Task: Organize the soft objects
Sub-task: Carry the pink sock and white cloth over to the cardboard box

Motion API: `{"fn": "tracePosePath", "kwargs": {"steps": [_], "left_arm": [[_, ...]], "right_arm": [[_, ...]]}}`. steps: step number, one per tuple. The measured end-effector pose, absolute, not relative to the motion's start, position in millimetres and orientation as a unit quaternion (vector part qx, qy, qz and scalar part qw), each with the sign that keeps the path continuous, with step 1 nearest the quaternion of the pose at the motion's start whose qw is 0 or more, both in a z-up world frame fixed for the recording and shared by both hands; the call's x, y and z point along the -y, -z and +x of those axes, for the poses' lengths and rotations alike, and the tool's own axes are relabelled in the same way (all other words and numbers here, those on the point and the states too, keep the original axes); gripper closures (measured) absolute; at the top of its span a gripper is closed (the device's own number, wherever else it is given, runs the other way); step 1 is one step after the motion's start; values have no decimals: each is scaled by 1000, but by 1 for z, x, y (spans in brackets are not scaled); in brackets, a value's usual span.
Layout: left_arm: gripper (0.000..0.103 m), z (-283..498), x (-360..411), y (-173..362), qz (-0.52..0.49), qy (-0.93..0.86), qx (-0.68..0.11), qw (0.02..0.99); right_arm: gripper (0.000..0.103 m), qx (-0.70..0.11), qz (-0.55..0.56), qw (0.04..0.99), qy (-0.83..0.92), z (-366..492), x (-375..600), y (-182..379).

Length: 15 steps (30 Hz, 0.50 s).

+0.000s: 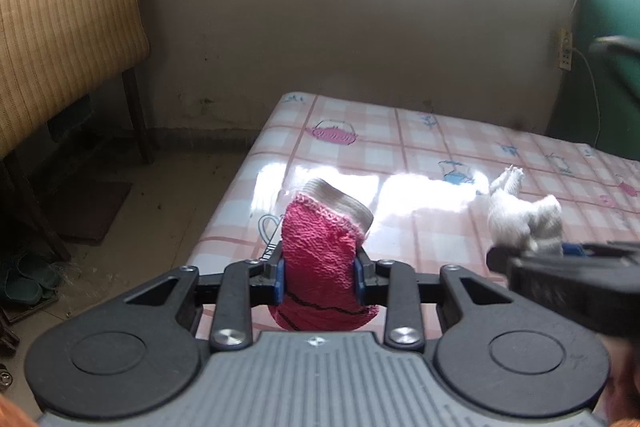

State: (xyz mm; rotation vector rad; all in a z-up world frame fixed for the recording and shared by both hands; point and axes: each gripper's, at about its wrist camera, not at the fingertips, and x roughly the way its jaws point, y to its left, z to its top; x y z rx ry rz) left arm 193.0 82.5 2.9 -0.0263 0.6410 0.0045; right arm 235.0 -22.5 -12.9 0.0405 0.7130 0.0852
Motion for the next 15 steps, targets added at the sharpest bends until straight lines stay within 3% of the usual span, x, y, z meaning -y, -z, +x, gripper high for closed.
{"fn": "tracePosePath", "kwargs": {"steps": [15], "left_arm": [[70, 104, -15, -66, -11, -9, -303, 953]], "right_arm": [[59, -316, 45, 943, -99, 103, 95, -73]]}}
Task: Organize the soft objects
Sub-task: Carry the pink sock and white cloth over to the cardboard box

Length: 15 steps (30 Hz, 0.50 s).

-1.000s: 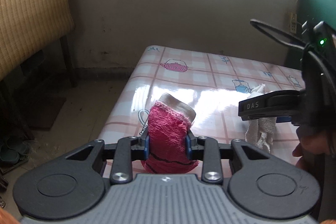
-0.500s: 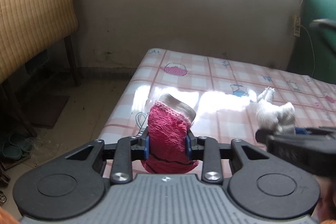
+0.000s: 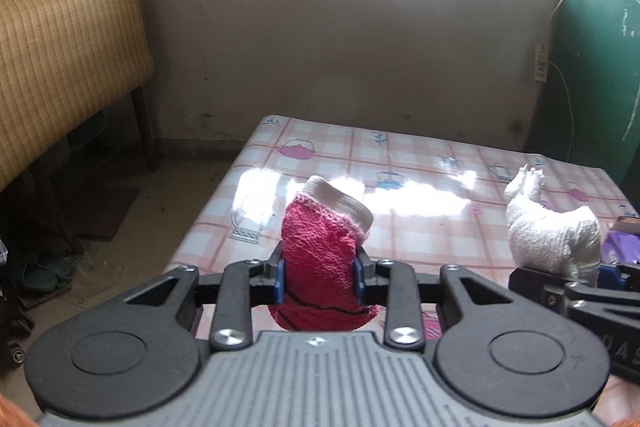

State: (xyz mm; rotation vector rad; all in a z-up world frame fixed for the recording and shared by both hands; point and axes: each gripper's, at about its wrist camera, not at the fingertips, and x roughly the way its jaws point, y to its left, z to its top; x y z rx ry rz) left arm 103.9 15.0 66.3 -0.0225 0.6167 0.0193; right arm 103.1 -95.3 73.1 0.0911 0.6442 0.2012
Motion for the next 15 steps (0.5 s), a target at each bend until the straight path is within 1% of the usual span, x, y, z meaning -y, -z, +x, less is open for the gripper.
{"fn": "tracePosePath", "kwargs": {"steps": [8, 15], "left_arm": [[70, 75, 14, -78, -7, -7, -300, 954], [70, 71, 19, -83, -6, -8, -298, 954]], "right_arm": [[58, -304, 49, 947, -97, 60, 126, -88], [58, -297, 52, 948, -105, 53, 134, -91]]}}
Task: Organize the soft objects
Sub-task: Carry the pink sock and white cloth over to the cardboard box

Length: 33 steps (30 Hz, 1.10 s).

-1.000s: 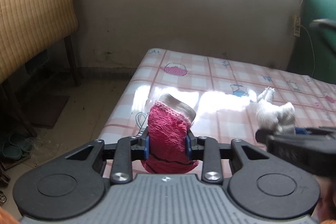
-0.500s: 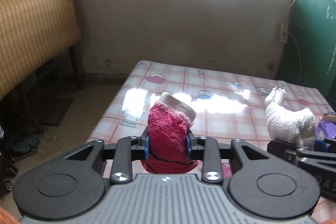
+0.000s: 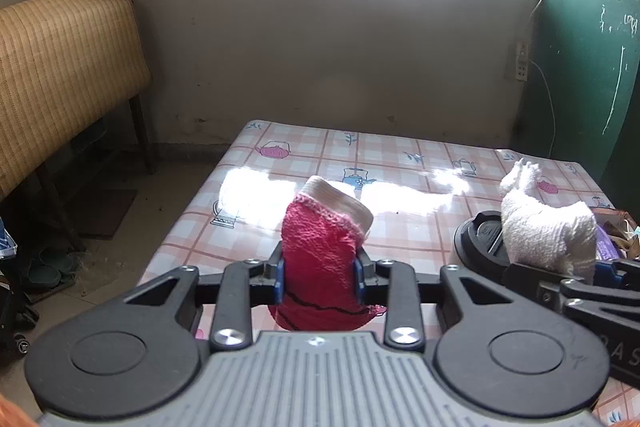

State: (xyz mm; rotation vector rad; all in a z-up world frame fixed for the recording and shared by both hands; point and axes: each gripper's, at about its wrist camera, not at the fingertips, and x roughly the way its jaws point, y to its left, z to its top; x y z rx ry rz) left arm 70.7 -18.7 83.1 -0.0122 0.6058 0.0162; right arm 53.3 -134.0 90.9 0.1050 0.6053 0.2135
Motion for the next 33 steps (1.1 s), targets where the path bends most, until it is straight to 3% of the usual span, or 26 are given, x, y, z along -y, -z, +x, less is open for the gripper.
{"fn": "tracePosePath", "kwargs": {"steps": [33], "left_arm": [[70, 119, 42, -112, 11, 9, -285, 959]], "right_arm": [[58, -288, 49, 953, -83, 107, 155, -123]]}}
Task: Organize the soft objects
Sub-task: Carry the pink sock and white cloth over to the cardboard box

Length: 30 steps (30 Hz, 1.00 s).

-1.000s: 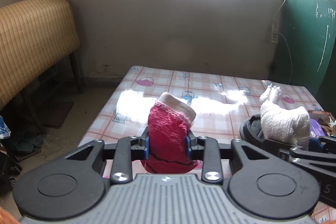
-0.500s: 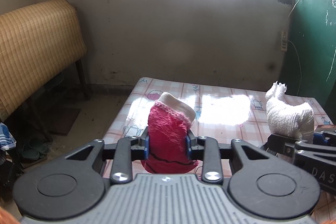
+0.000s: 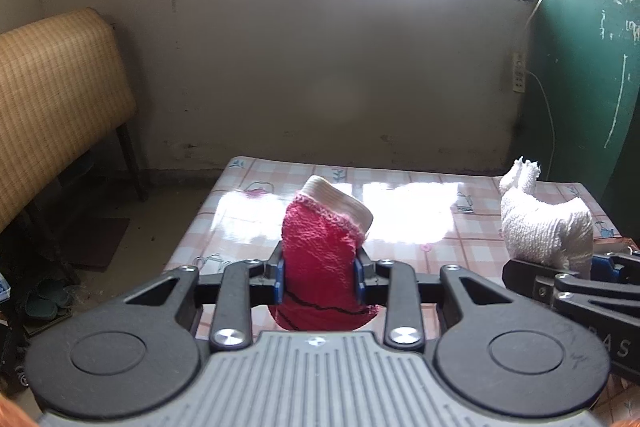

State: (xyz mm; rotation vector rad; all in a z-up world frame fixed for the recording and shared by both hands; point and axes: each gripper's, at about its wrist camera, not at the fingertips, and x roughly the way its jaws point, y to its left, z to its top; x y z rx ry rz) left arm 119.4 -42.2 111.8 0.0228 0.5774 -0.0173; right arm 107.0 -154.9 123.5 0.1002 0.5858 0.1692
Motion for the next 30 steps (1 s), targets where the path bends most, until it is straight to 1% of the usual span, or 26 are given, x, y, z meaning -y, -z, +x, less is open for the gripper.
{"fn": "tracePosePath", "kwargs": {"steps": [30], "left_arm": [[70, 112, 128, -92, 31, 110, -295, 949]], "right_arm": [[58, -290, 81, 954, 2, 80, 258, -106]]}}
